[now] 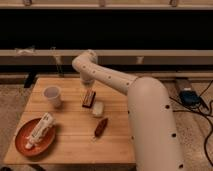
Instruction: Push the eraser across the table
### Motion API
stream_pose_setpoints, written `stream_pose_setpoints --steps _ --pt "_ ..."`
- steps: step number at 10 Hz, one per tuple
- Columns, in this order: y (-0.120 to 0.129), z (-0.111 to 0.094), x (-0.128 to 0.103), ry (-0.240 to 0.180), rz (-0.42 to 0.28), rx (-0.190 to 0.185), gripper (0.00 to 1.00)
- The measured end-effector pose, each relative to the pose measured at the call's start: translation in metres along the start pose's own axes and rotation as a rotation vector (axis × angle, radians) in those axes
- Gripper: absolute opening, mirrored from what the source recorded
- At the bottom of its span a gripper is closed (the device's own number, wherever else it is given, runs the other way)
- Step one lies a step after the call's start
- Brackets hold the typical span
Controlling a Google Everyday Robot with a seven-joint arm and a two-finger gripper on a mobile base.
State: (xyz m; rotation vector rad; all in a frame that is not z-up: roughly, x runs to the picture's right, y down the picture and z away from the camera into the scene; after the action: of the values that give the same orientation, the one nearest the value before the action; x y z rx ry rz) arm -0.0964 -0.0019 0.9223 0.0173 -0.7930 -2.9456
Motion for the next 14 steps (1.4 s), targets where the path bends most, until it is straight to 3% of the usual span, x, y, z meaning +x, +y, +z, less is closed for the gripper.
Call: stream_pose_setpoints --steps 2,6,14 --pt "0.013 0.012 0.001 0.001 0.017 -0.011 0.01" --pt "0.052 0.037 -0.009 -0.012 0.058 -0.029 0.00" --pt "0.052 0.078 -0.009 -0.041 0.063 0.026 0.00"
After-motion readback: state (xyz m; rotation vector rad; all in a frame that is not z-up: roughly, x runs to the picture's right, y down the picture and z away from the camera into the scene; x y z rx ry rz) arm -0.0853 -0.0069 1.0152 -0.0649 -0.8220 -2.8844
